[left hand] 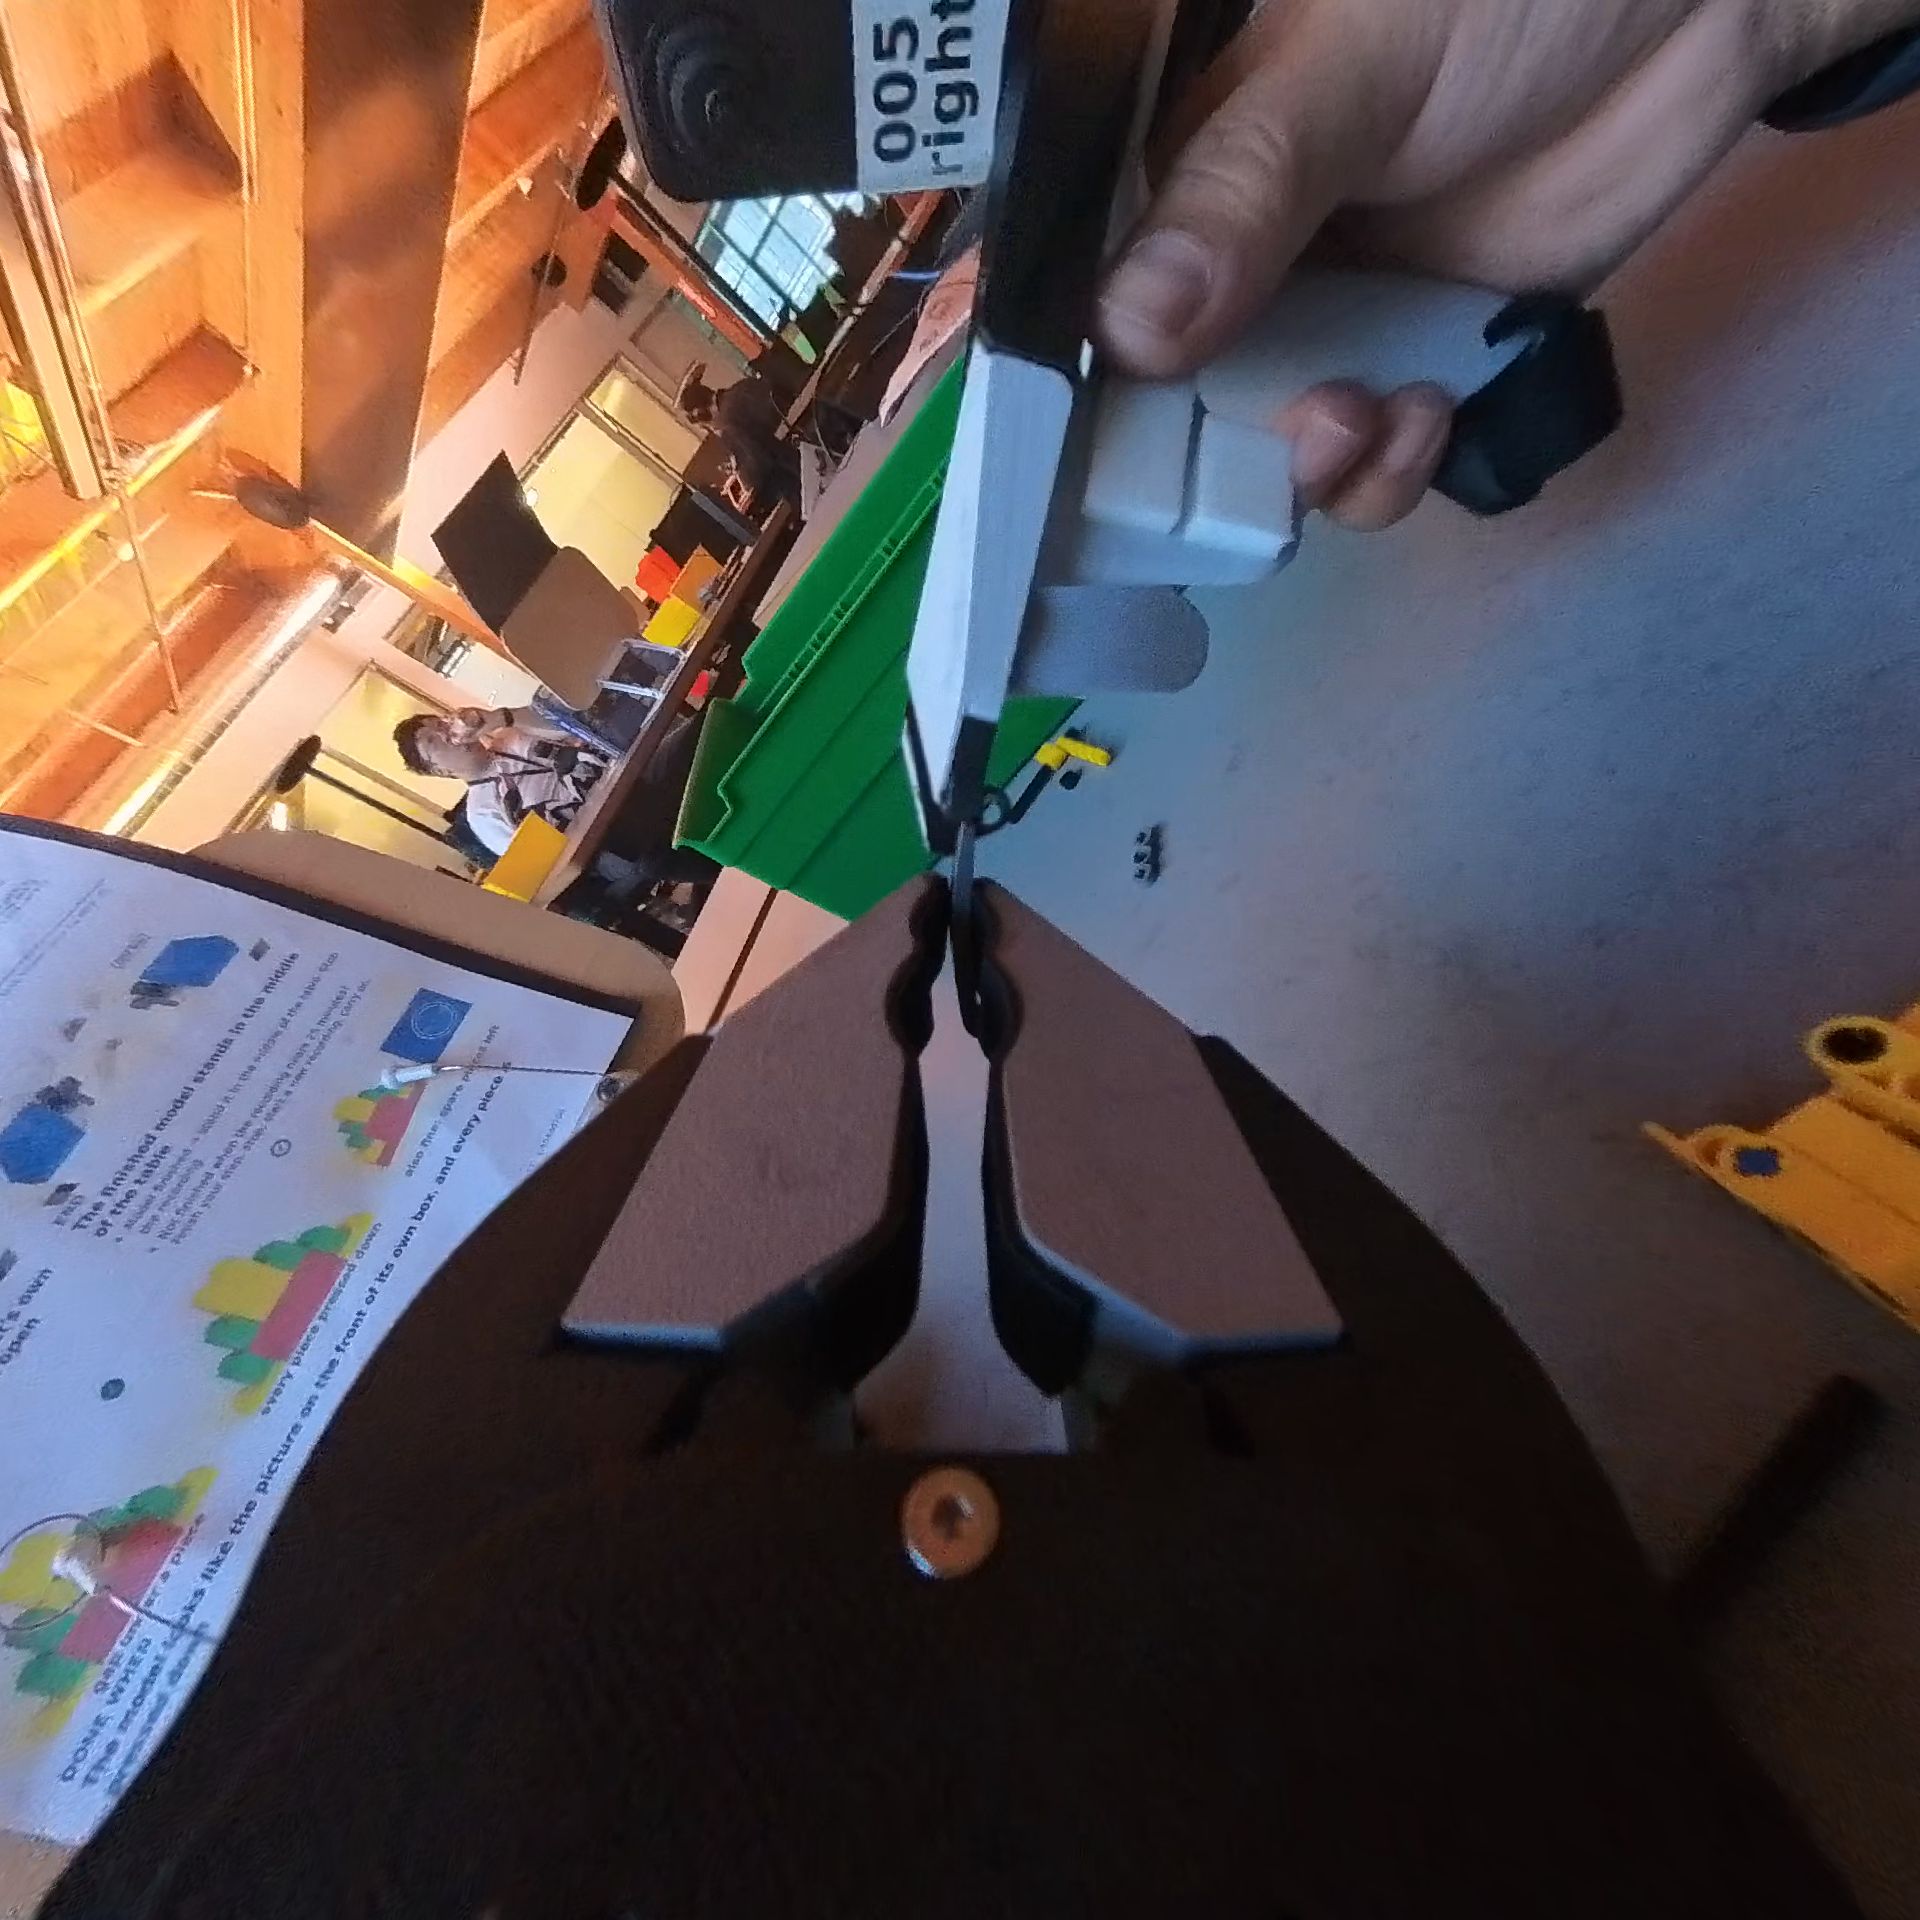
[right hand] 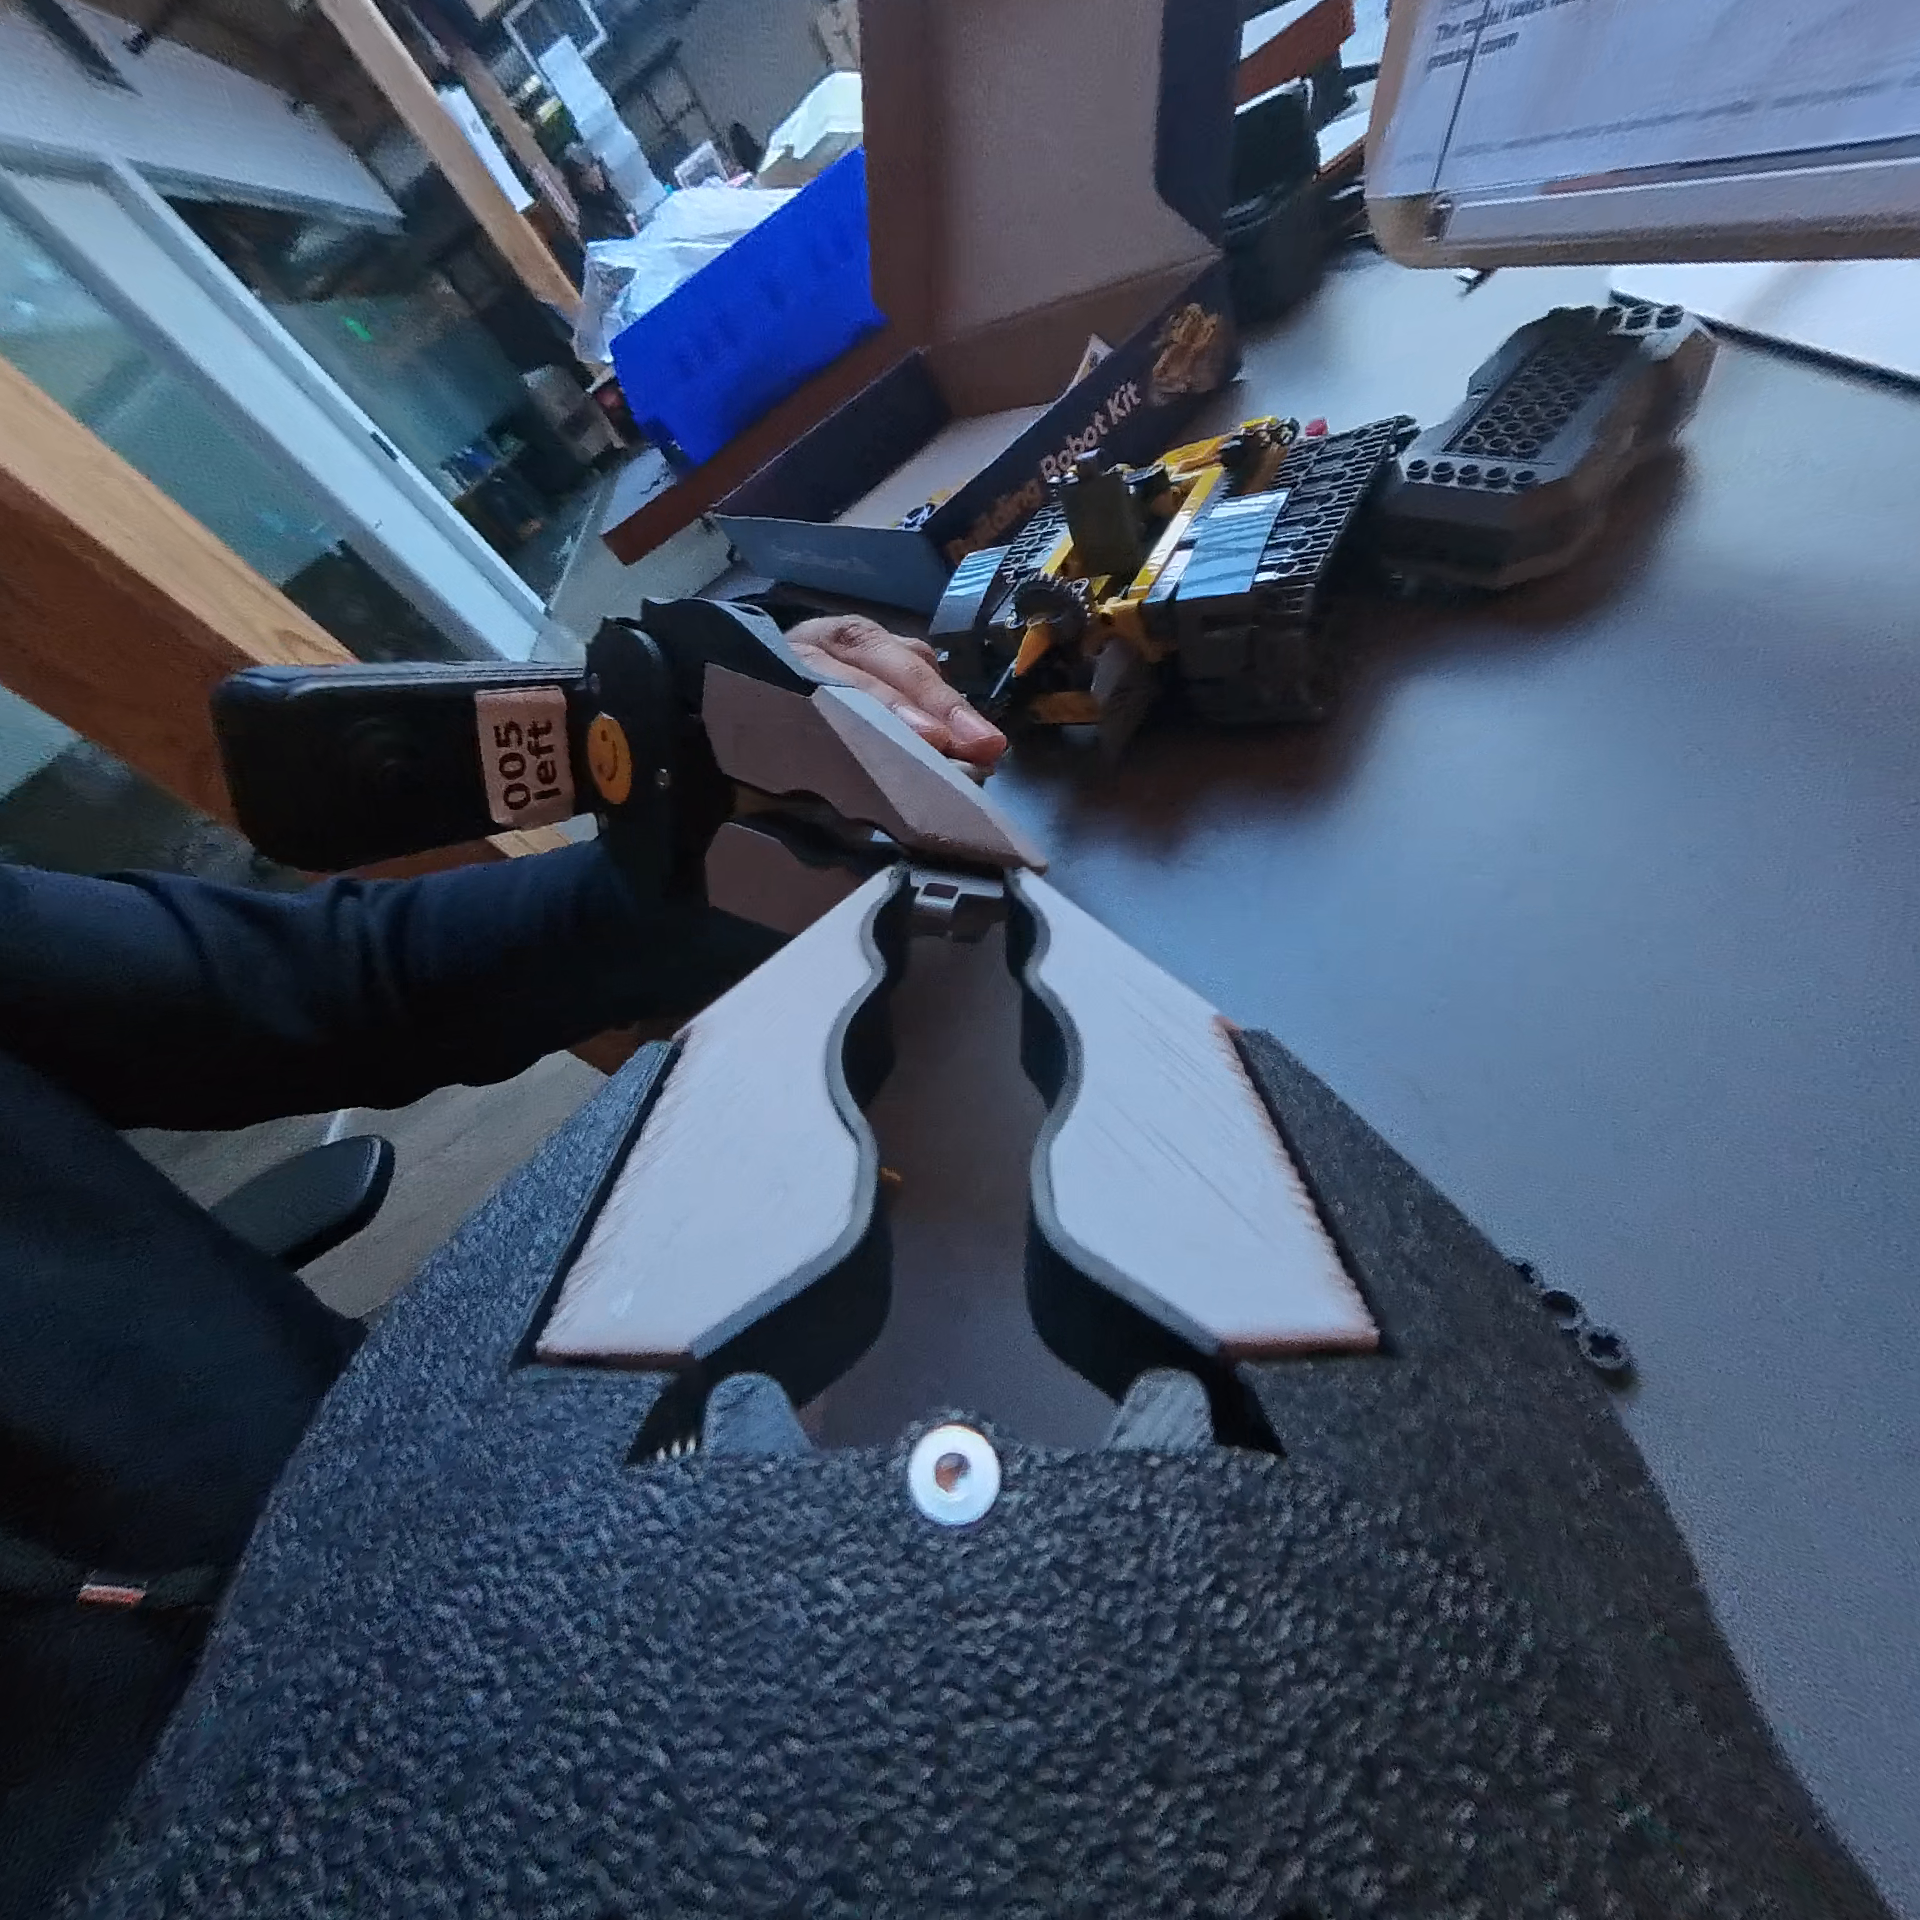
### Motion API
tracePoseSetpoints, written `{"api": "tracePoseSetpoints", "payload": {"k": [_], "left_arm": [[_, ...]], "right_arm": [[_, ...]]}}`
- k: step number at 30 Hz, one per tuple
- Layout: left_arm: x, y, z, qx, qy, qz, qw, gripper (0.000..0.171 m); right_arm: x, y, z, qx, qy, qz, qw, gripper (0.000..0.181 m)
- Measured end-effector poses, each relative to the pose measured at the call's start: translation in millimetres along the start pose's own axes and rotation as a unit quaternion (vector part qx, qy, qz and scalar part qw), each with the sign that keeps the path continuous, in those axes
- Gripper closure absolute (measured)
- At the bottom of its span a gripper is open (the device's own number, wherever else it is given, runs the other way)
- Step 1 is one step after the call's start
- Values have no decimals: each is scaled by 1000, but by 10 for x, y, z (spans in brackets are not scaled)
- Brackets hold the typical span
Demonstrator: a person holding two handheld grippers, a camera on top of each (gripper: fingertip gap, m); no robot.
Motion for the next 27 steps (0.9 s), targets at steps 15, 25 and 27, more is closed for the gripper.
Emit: {"api": "tracePoseSetpoints", "payload": {"k": [15,25,27], "left_arm": [[-38,-101,-55,132,-7,0,991,145],[-70,-63,-104,214,-9,-50,976,122],[-76,-80,-125,217,-15,-44,975,123]], "right_arm": [[90,62,46,23,5,-55,998,176],[908,80,613,133,93,-255,953,177],[1413,215,799,160,95,-404,896,177]]}}
Point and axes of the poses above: each gripper's, where its closed fingertips meet, x back along the fingers, z out of its top, y = z × x across the jaws, the point moved 5 cm from there along x, back along the fingers, and after that the axes turned 8 degrees about x, right-handed, at the moved point
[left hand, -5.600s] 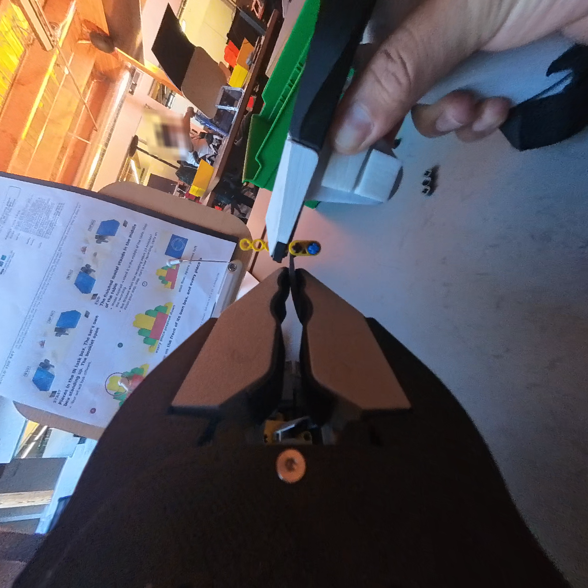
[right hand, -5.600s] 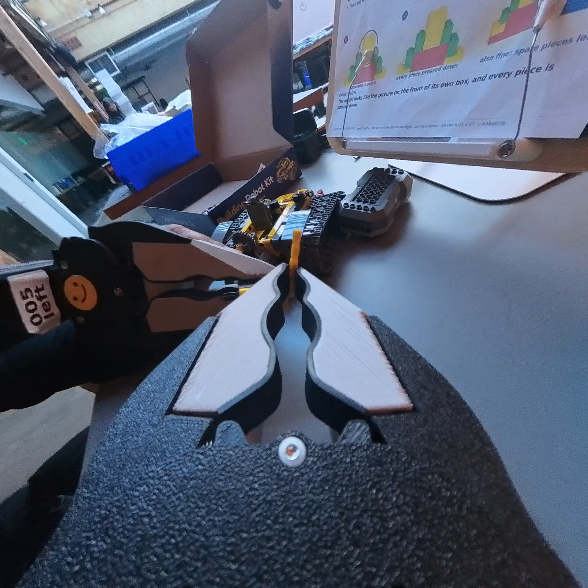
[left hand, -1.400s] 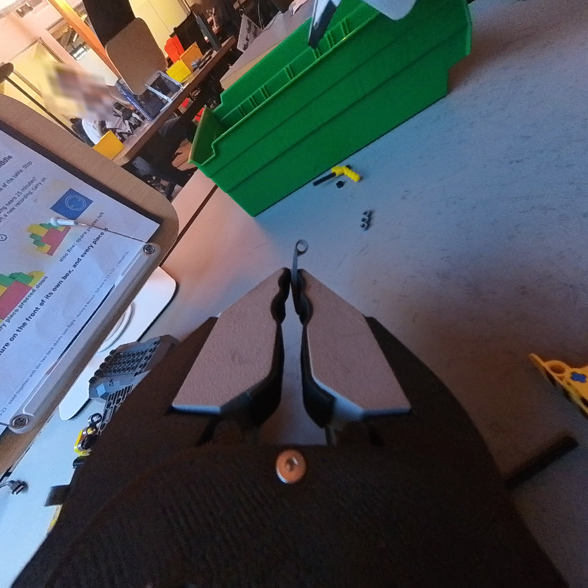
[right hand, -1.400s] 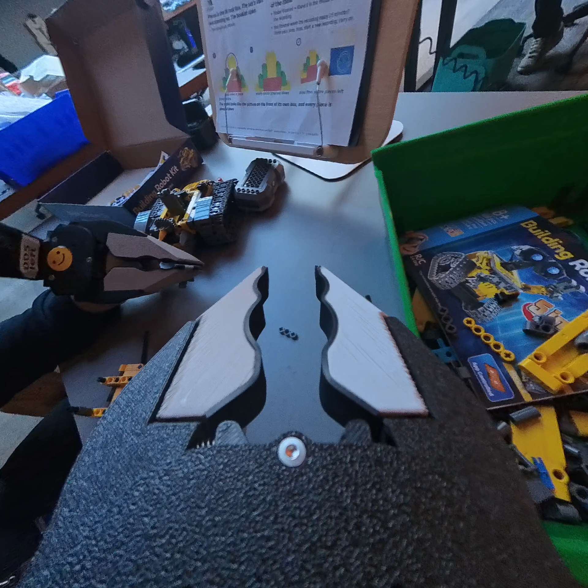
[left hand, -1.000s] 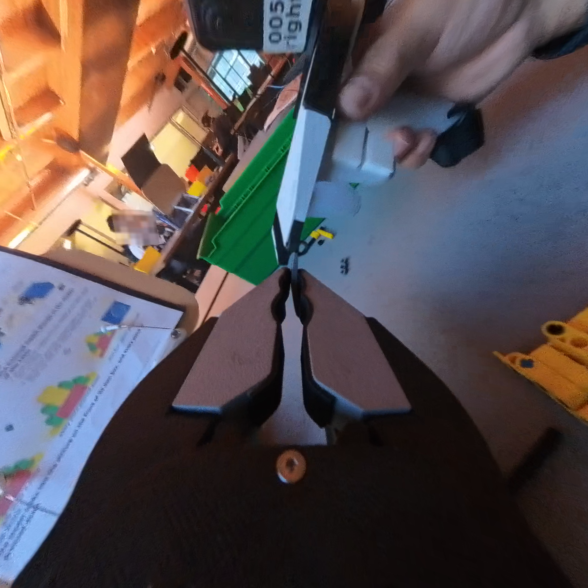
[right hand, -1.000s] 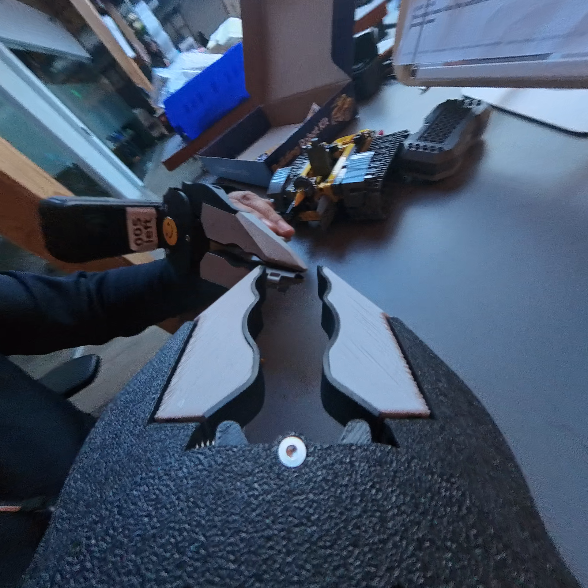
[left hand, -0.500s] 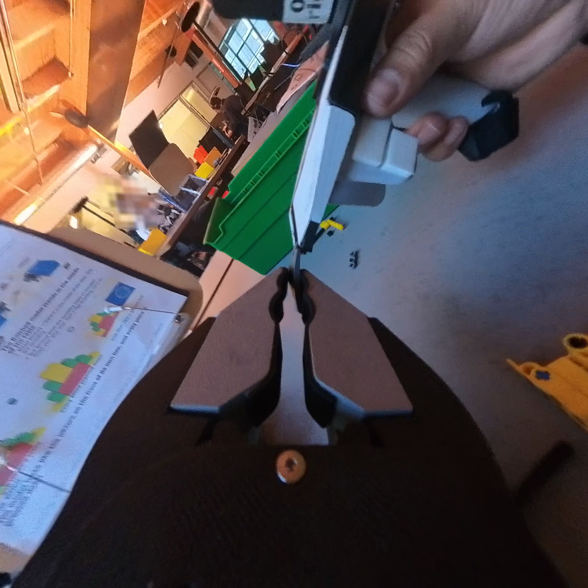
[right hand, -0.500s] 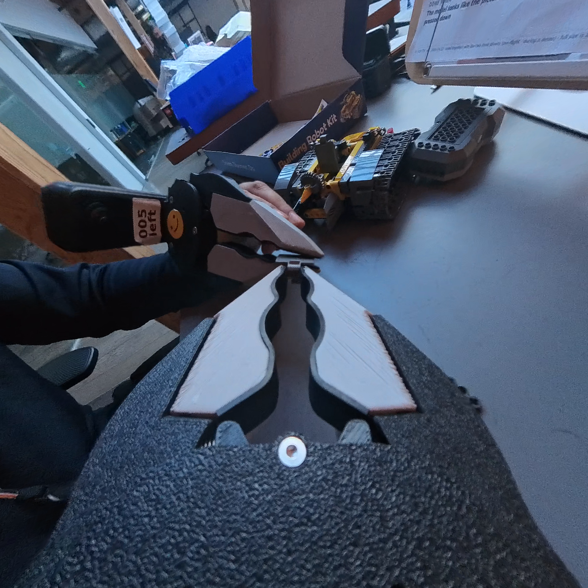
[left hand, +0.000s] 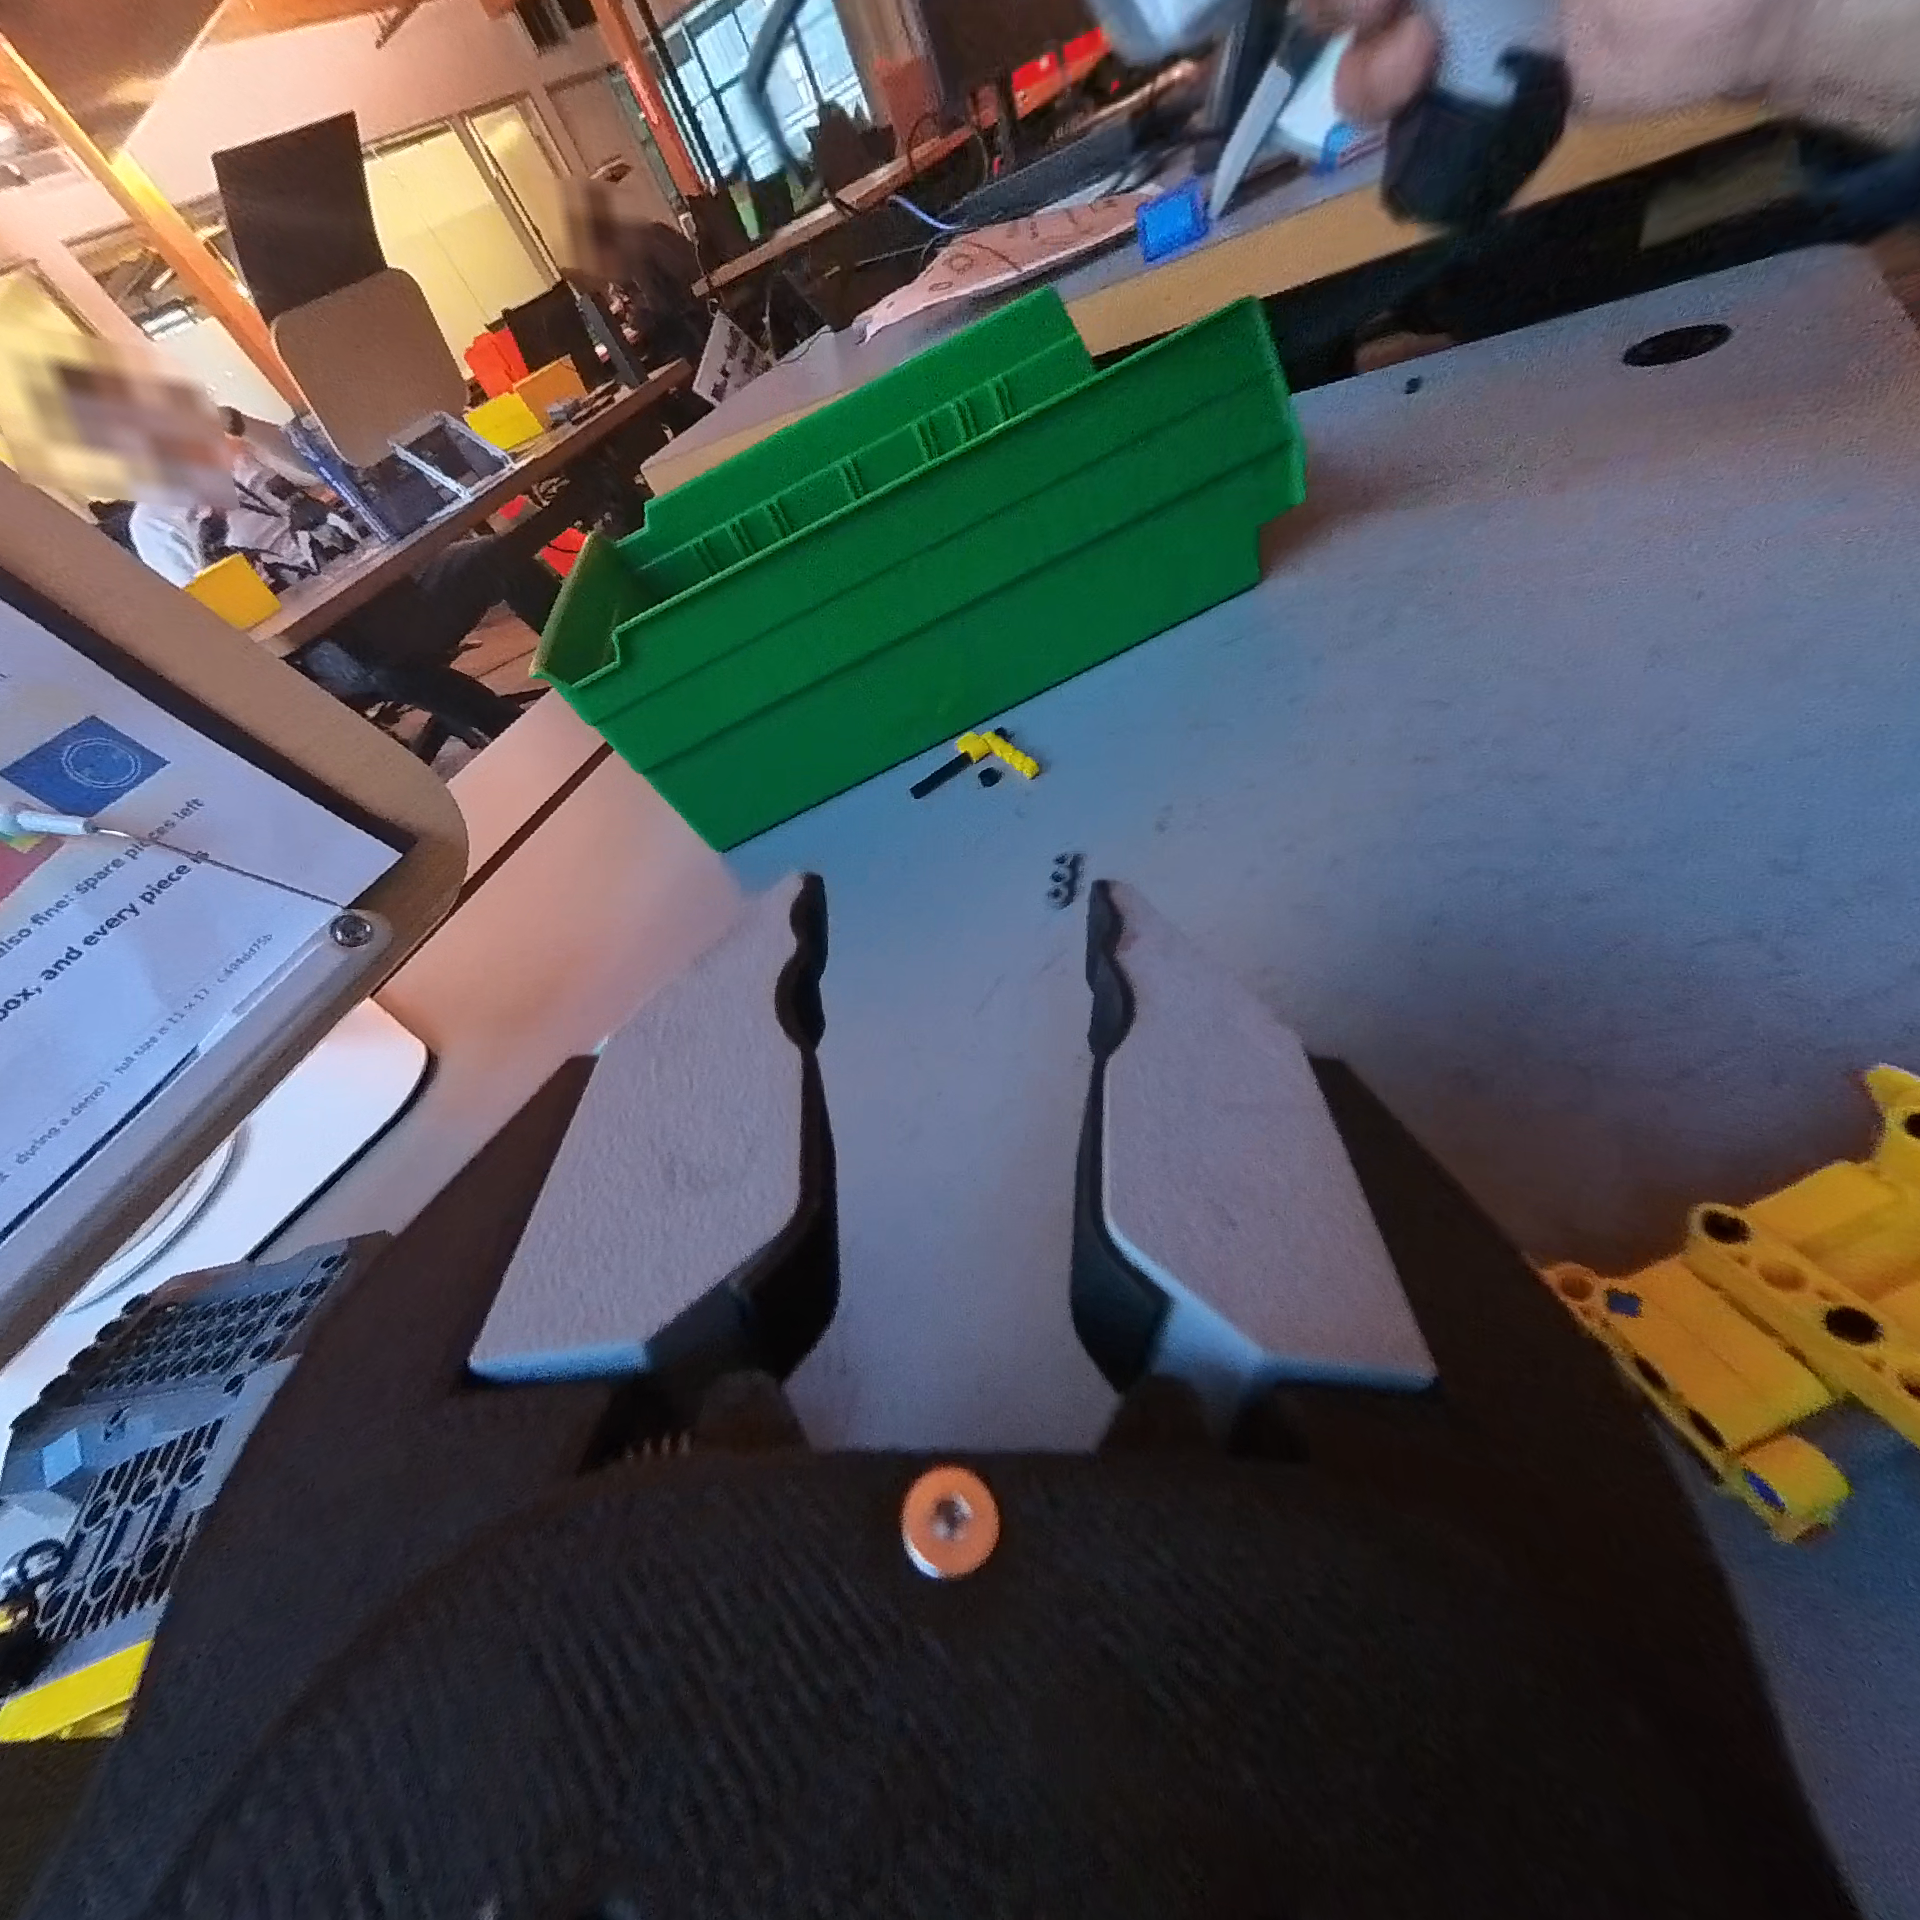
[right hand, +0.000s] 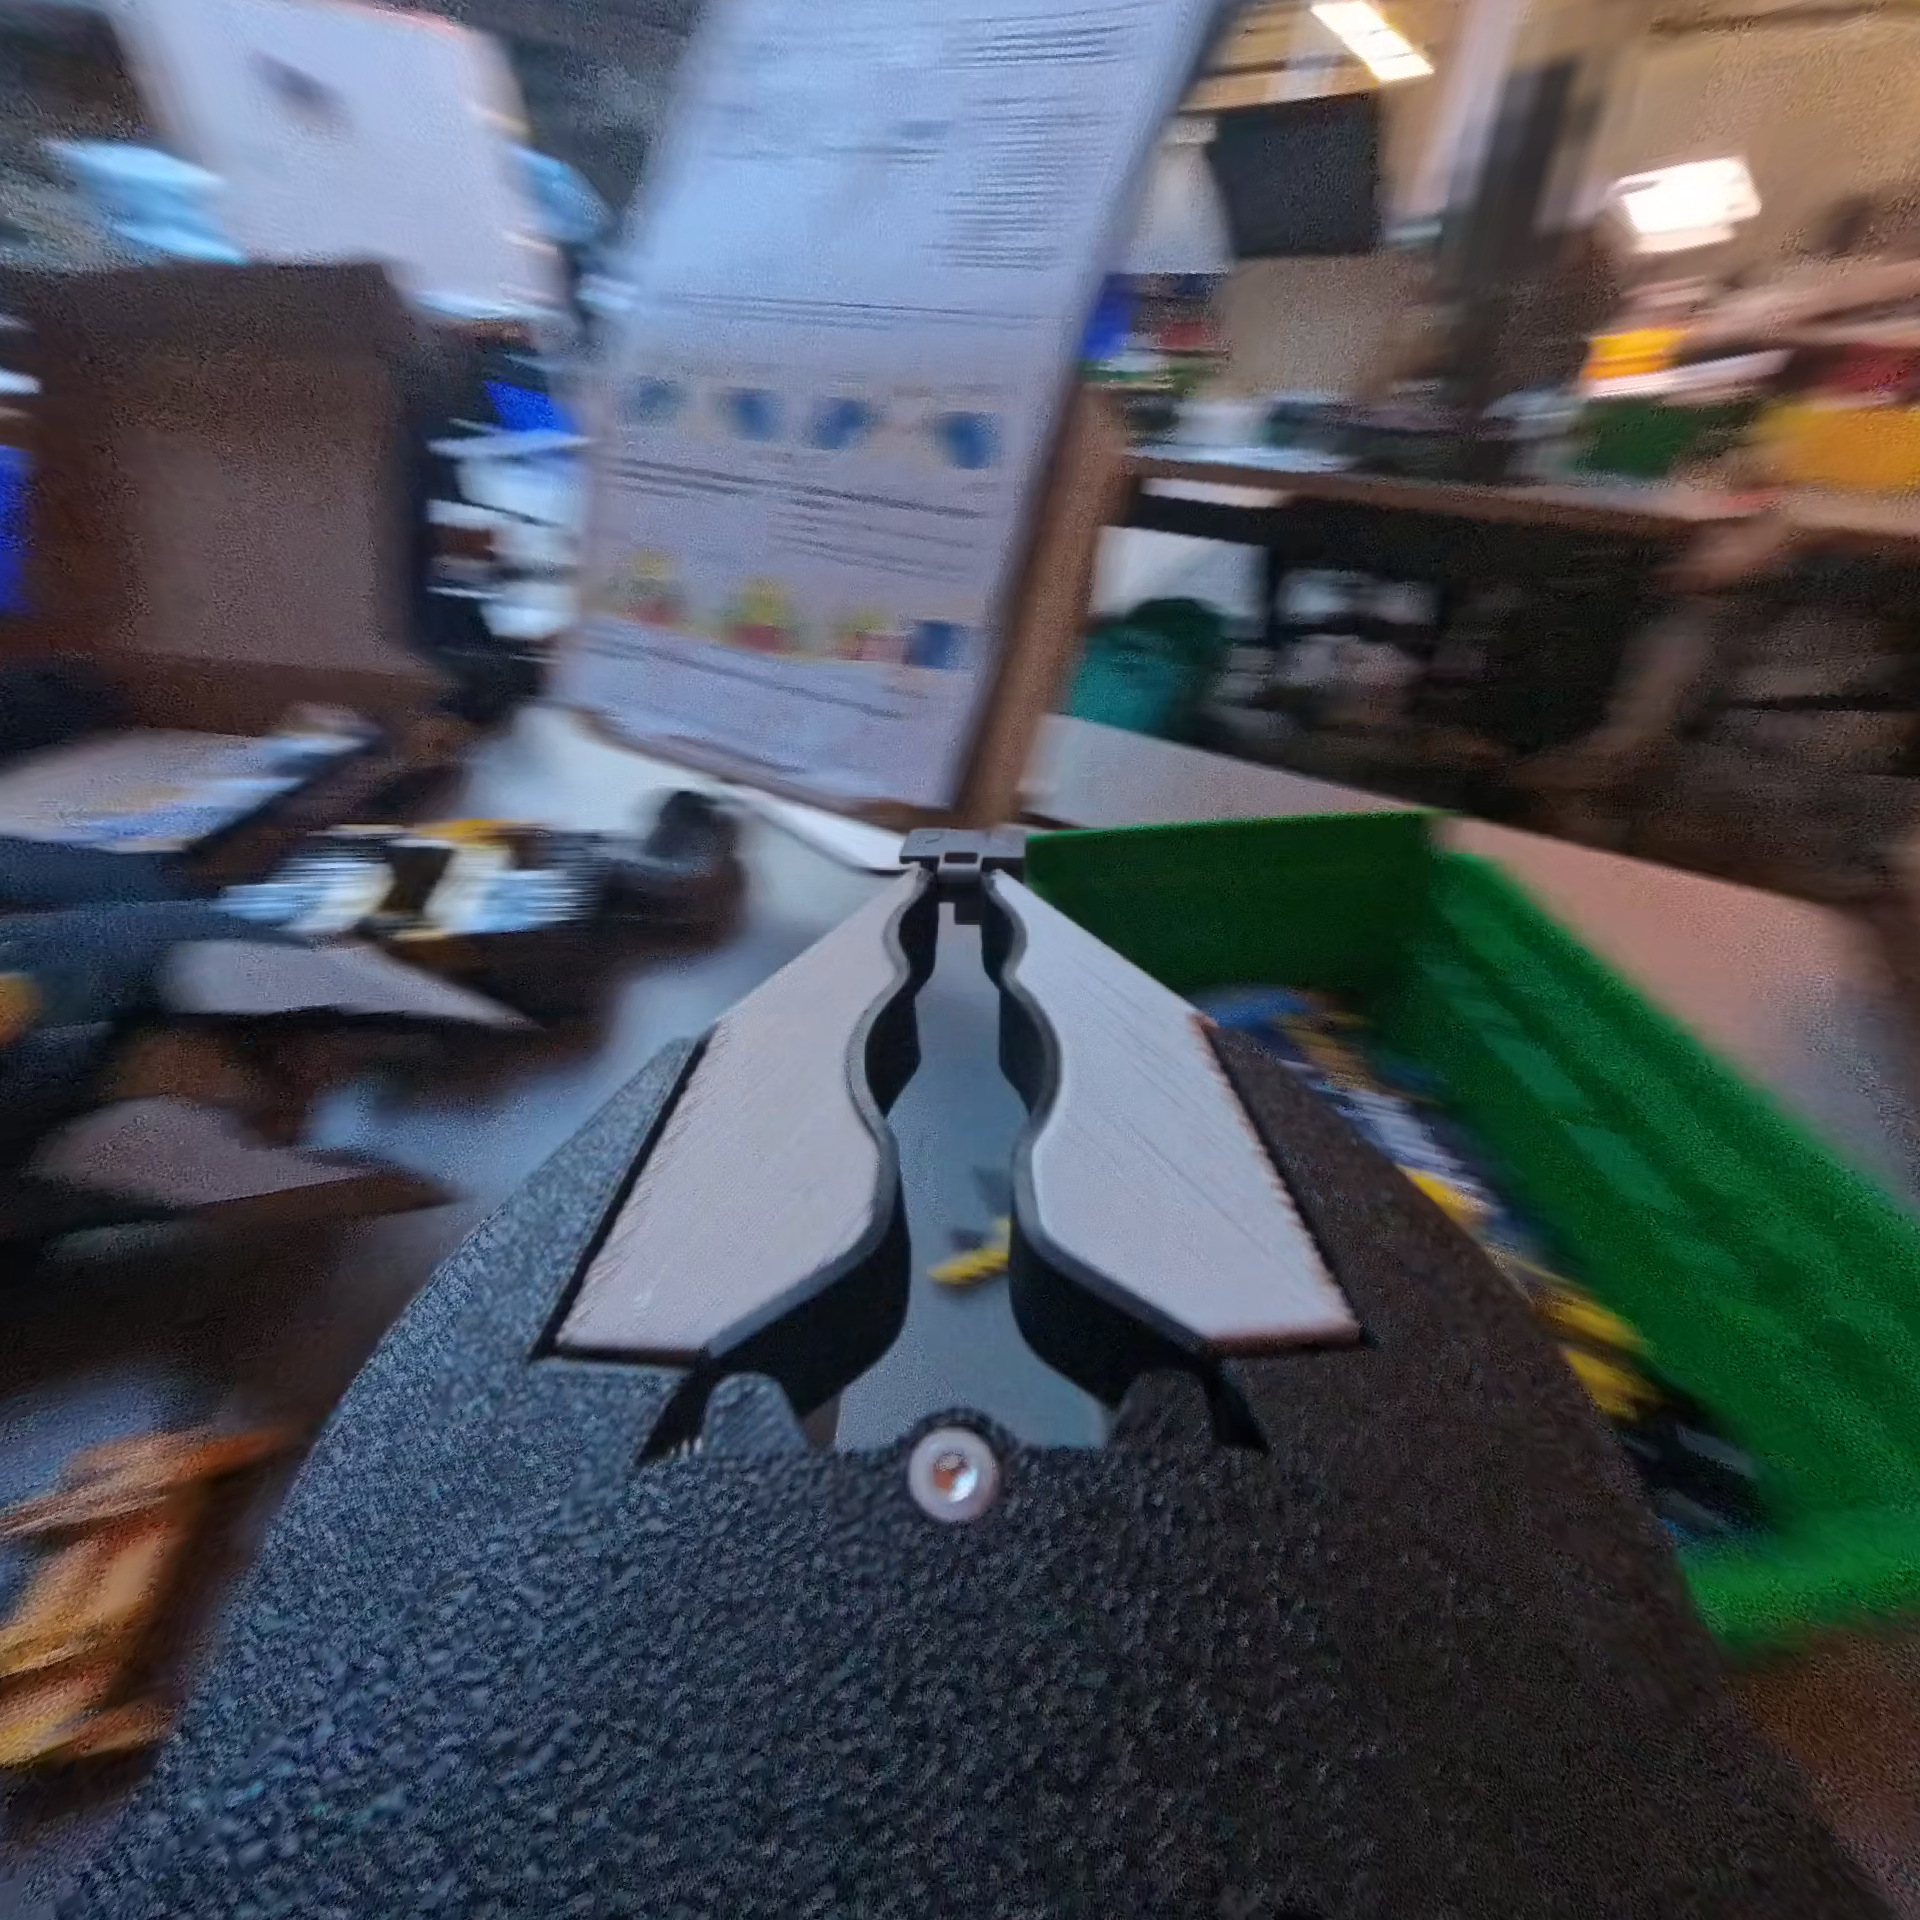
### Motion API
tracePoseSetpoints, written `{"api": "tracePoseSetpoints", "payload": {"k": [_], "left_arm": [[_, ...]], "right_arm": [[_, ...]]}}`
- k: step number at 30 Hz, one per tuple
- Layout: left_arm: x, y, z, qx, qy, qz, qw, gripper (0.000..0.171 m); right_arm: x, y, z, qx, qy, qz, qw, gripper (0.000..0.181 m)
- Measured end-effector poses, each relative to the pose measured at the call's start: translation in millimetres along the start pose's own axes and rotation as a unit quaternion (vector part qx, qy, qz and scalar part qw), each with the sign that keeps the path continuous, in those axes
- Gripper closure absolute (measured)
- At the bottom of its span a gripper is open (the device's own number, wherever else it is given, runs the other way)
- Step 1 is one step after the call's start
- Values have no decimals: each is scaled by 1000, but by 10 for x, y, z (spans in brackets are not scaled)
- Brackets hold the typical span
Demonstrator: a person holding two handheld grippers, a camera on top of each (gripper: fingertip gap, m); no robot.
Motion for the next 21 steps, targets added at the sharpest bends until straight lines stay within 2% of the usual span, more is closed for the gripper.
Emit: {"api": "tracePoseSetpoints", "payload": {"k": [2,3,5,13,17,19,21], "left_arm": [[-7,-17,-10,8,-3,1,1000,124],[-12,-23,-15,12,-5,1,1000,124],[-18,-26,-29,14,-9,1,1000,125],[-9,-59,-42,18,-10,10,1000,127],[-18,-51,-45,15,-12,9,1000,128],[-24,-42,-49,11,-14,9,1000,129],[-25,-38,-50,9,-15,9,1000,129]], "right_arm": [[99,427,-47,38,-70,-102,992,172],[96,542,-123,38,-110,-110,987,158],[71,587,-227,12,-139,-81,987,150],[154,310,-400,9,-93,-33,995,154],[255,197,-320,14,-67,-20,997,155],[302,47,-238,17,-38,12,999,155],[358,-251,-180,29,1,78,997,157]]}}
Point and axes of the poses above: each gripper's, where its closed fingertips meet, x back along the fingers, z out of its top, y = z × x across the jaws, the point moved 5 cm from there along x, back along the fingers, and after that the axes turned 8 degrees about x, right-handed, at the moved point
